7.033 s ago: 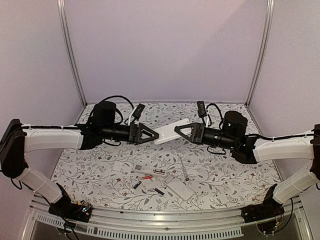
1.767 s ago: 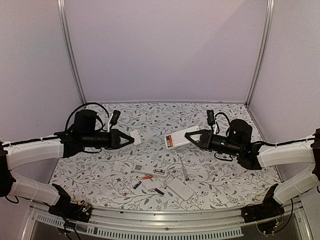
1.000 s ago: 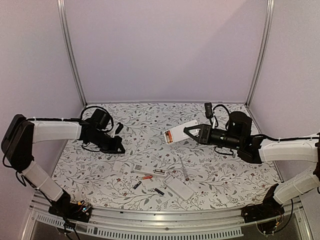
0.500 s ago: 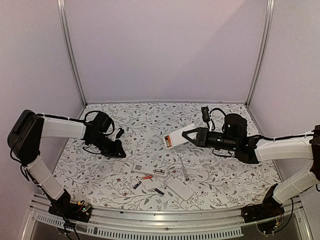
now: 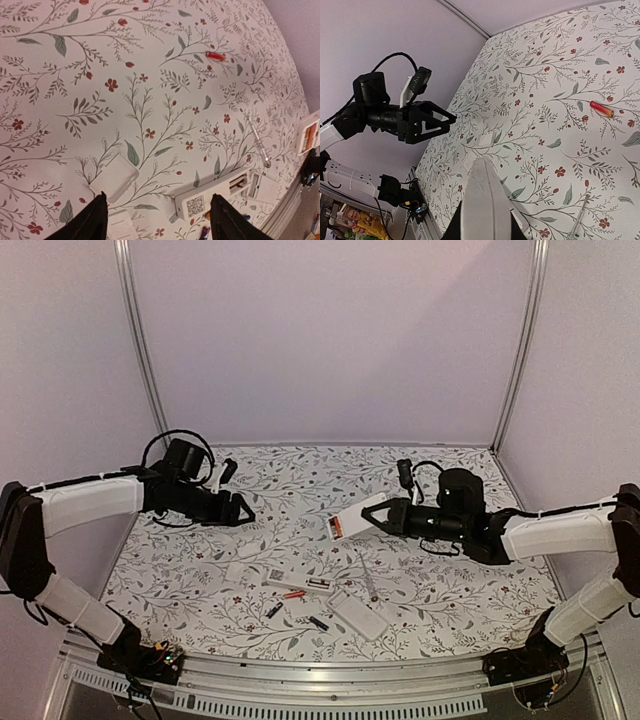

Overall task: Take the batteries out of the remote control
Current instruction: Pick up the battery cover from the center of the board, then place the remote control without the battery cover at the center of the board.

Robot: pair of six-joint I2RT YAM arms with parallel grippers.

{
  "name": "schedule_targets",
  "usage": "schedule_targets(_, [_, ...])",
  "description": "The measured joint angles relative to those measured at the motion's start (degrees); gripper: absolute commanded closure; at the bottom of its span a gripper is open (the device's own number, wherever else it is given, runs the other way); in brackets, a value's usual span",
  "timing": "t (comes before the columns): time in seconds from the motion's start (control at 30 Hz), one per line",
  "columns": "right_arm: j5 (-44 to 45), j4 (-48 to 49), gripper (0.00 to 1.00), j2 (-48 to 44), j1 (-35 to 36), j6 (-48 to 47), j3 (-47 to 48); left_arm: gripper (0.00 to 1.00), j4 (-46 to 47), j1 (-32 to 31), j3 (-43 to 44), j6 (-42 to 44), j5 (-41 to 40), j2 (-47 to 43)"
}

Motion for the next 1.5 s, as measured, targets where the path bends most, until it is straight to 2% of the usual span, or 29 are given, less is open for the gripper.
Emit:
schedule_targets(0.07, [0.63,-1.11,1.00,1.05,0.00,0.04,1.14,0.22,0.33,0.52,1.88,0.63,-0.37,-3.37])
schedule_targets(0.27, [2.49,-2.60,1.00,6.01,0.00,0.79,5.27,0.21,4.46,2.34,7.74,2.64,-0.52,-9.88])
schedule_targets(0.47, [3.15,-3.23,1.00,15.32,0.00,2.56,11.43,0.21,10.27,2.67,5.22,3.96,1.51,-14.27])
schedule_targets(0.7, [3.15,-5.27,1.00,24.13,0.02,3.19,16.94,0.21,10.16,2.80,4.42,4.11,-0.11,-16.61])
schedule_targets(0.93, [1.22,-6.34,0.99,28.15,0.02,3.78,18.86,0.21,10.27,2.84,4.33,4.04,-0.07,-18.01])
schedule_targets(1.17, [-1.20,-6.23,0.85,28.79,0.07,4.15,19.17,0.21,10.36,2.93,4.24,3.39,1.20,-17.29])
schedule_targets(1.33, [-1.03,-6.80,0.71,28.79,0.07,4.07,19.17,0.21,10.14,3.06,4.24,3.41,1.16,-16.41])
schedule_targets(1.5, [-0.20,-8.15,0.64,28.79,0.07,3.37,19.17,0.21,10.16,3.32,4.24,3.43,0.94,-16.41])
